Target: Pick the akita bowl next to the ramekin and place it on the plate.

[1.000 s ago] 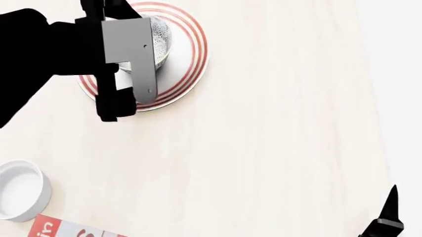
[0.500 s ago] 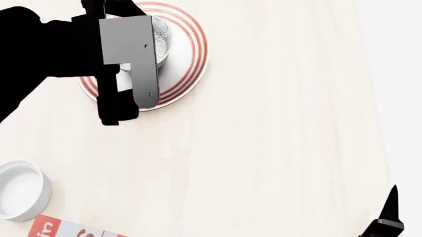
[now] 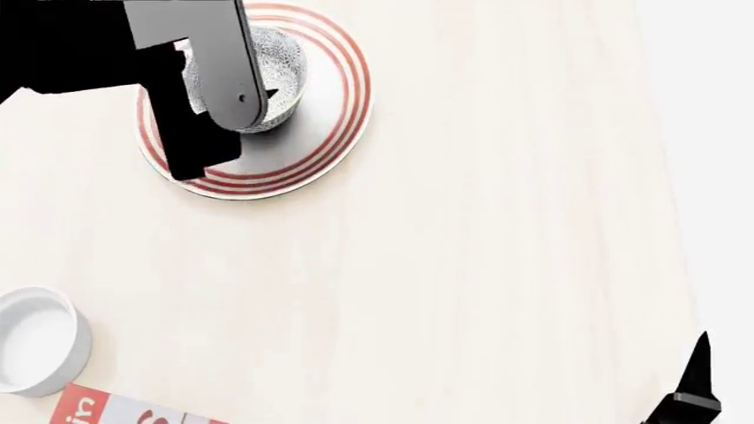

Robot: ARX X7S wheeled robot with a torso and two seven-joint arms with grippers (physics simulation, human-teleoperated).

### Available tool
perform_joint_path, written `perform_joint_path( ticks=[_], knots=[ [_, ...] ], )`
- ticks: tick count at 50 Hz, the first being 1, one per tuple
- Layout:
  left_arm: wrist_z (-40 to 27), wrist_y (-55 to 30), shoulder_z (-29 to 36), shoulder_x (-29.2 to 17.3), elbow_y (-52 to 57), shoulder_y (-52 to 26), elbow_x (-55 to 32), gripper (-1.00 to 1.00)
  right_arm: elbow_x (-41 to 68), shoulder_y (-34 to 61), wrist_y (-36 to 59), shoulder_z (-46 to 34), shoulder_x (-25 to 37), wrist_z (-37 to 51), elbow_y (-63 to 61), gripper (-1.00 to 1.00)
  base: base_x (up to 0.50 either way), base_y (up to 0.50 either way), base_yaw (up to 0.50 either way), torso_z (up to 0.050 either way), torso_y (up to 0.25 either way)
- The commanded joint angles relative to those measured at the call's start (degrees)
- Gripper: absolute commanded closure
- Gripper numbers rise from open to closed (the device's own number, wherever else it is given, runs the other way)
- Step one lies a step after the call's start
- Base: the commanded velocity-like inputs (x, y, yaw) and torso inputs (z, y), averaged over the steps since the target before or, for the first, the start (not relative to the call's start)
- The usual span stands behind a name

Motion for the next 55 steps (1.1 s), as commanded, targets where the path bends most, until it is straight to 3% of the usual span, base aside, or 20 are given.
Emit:
perform_joint_path(
  ticks=[1, 15, 23, 32, 39, 47, 55],
  knots=[
    [-1.99, -4.09, -7.38, -1.54, 5.64, -1.37, -3.97, -1.00, -0.93, -0.36, -0.39, 1.46, -1.02, -0.87, 0.02, -1.00, 0.00, 0.00, 0.00, 0.000, 0.000],
    [-12.99, -6.77, -21.80, -7.32, 15.00, 3.07, -13.95, -1.00, -0.97, -0.74, -0.58, 1.41, -0.97, -0.82, -0.28, -1.00, 0.00, 0.00, 0.00, 0.000, 0.000],
    [-23.52, -3.64, -29.54, -11.53, 20.44, 10.61, -17.02, -1.00, -1.21, -0.40, -0.73, 1.09, -1.01, -0.83, 0.08, -1.00, 0.00, 0.00, 0.00, 0.000, 0.000],
    [-32.69, 0.94, -33.36, -15.69, 26.05, 19.75, -16.62, -1.00, -0.74, -0.91, -0.09, 1.32, -0.71, -0.24, -1.18, -1.00, 0.00, 0.00, 0.00, 0.000, 0.000],
    [-44.52, 0.17, -37.96, -16.37, 27.44, 25.06, -17.55, -1.00, -0.92, -0.90, -0.45, 1.17, -0.80, -0.42, -0.78, -1.00, 0.00, 0.00, 0.00, 0.000, 0.000],
    [-55.34, 2.69, -45.71, -20.41, 35.11, 33.30, -22.03, -1.00, -0.78, -1.19, -0.25, 1.25, -0.68, -0.10, -1.34, -1.00, 0.00, 0.00, 0.00, 0.000, 0.000],
    [-60.68, 4.39, -50.83, -24.59, 42.06, 38.64, -26.21, -1.00, -0.85, -1.04, -0.37, 1.08, -0.58, -0.29, -0.94, -1.00, 0.00, 0.00, 0.00, 0.000, 0.000]
  ],
)
